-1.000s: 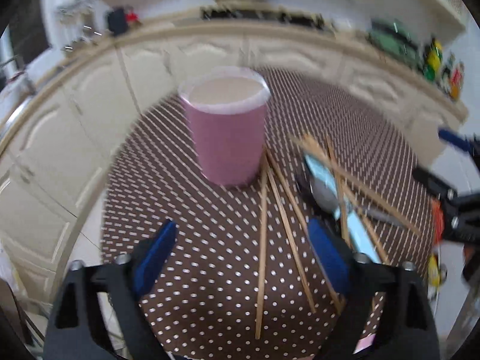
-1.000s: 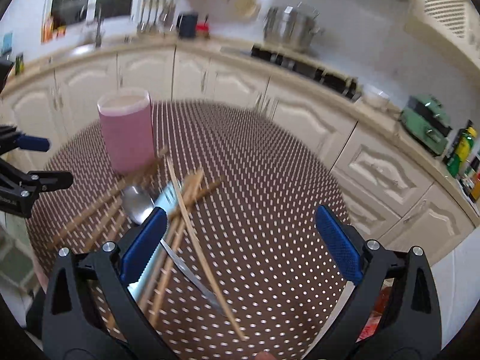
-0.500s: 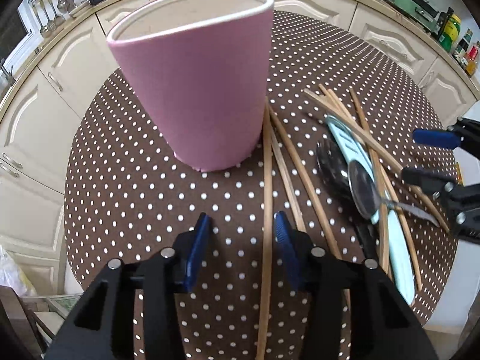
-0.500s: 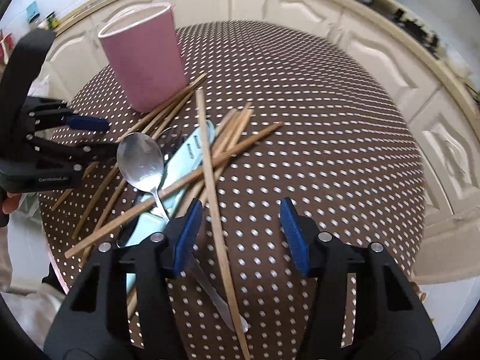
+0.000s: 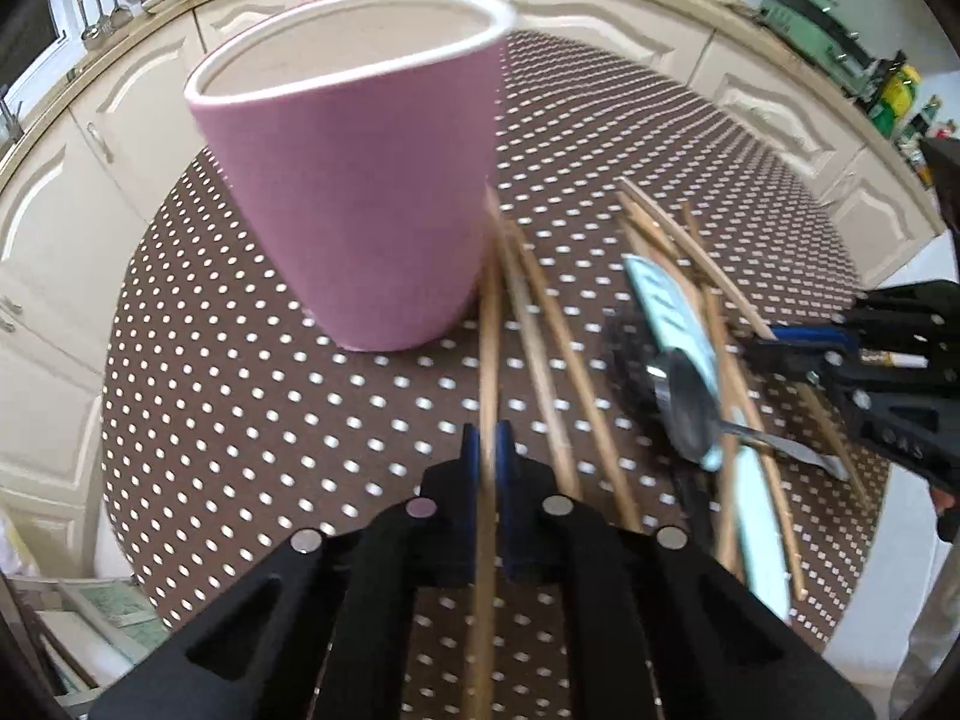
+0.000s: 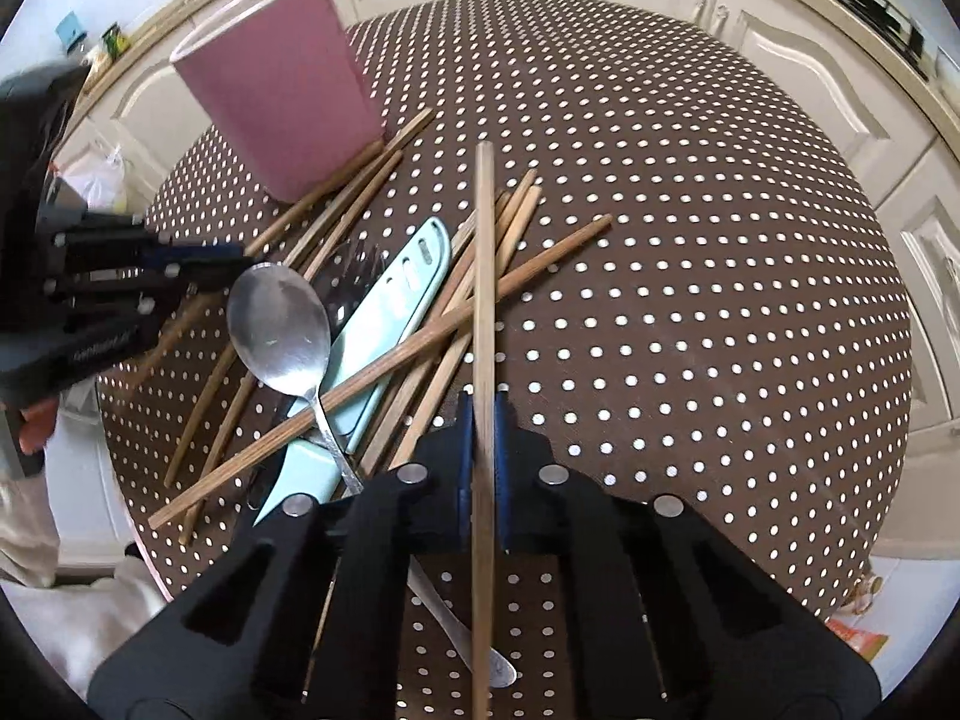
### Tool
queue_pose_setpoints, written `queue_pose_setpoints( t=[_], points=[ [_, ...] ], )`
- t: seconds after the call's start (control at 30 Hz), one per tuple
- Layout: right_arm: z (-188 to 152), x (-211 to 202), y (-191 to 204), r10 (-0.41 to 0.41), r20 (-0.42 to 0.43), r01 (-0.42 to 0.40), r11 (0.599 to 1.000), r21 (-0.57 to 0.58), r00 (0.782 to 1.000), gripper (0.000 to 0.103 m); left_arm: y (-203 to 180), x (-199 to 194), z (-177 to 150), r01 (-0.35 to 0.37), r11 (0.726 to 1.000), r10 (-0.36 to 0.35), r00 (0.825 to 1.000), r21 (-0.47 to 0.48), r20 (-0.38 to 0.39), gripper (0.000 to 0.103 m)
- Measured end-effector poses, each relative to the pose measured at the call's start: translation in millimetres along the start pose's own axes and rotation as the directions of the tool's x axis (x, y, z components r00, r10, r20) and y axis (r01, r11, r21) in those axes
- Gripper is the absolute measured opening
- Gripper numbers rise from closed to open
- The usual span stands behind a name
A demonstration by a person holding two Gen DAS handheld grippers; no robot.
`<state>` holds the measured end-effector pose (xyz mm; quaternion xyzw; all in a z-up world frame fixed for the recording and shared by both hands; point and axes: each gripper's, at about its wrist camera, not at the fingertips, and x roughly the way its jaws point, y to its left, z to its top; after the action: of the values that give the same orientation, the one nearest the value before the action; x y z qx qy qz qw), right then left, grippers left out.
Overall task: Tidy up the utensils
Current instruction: 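Grasp a wooden chopstick with the left tool while the right tool grasps another chopstick, then lift both chopsticks over the pink cup and open both tools to drop them in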
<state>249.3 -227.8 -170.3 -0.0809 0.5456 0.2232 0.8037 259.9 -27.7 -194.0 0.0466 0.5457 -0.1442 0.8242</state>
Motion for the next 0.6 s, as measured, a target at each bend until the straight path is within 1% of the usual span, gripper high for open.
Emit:
queue_pose_setpoints(
  t=[0.07, 0.13, 0.2, 0.27, 0.33, 0.37, 0.43, 0.47, 0.5, 0.53, 0.6],
  points=[
    [-5, -13, -3, 0.002, 0.045, -0.003, 1.000, 0.011, 0.999, 0.007, -6, -10, -8, 0.000, 1.000, 0.000, 0.999, 0.013, 0.039, 0.005],
    [-5, -25, -6, -0.009, 0.084, 0.007, 1.000, 0.018, 0.996, 0.007, -9, -19, -12, 0.025, 1.000, -0.026, 0.998, 0.003, 0.061, 0.005],
    [-6, -40, -10, -0.001, 0.131, -0.003, 1.000, 0.030, 0.991, 0.007, -14, -33, -18, 0.051, 0.999, -0.052, 0.993, 0.011, 0.109, 0.005],
    [-6, -53, -12, 0.006, 0.182, -0.013, 0.999, 0.040, 0.983, 0.007, -18, -50, -21, 0.096, 0.995, -0.098, 0.982, 0.024, 0.159, 0.005],
    [-5, -74, -12, 0.024, 0.257, -0.038, 0.998, 0.050, 0.966, 0.007, -22, -68, -22, 0.142, 0.989, -0.147, 0.962, 0.039, 0.230, 0.005],
    [-3, -81, -11, 0.027, 0.292, -0.044, 0.998, 0.054, 0.956, 0.007, -24, -79, -21, 0.159, 0.986, -0.166, 0.946, 0.048, 0.279, 0.005],
    [3, -94, -4, 0.036, 0.365, -0.062, 0.996, 0.058, 0.930, 0.007, -25, -99, -20, 0.176, 0.983, -0.183, 0.911, 0.051, 0.371, 0.005],
    [7, -100, 2, 0.043, 0.408, -0.074, 0.996, 0.059, 0.912, 0.007, -24, -108, -18, 0.182, 0.982, -0.186, 0.890, 0.050, 0.417, 0.005],
    [11, -109, 7, 0.049, 0.452, -0.085, 0.995, 0.059, 0.891, 0.007, -21, -121, -15, 0.184, 0.982, -0.183, 0.855, 0.045, 0.486, 0.005],
    [15, -115, 13, 0.052, 0.490, -0.092, 0.994, 0.058, 0.870, 0.007, -17, -129, -12, 0.183, 0.982, -0.176, 0.832, 0.040, 0.526, 0.005],
    [30, -127, 22, 0.055, 0.551, -0.104, 0.993, 0.058, 0.833, 0.007, -10, -144, -5, 0.193, 0.981, -0.160, 0.774, 0.012, 0.613, 0.005]
  ],
)
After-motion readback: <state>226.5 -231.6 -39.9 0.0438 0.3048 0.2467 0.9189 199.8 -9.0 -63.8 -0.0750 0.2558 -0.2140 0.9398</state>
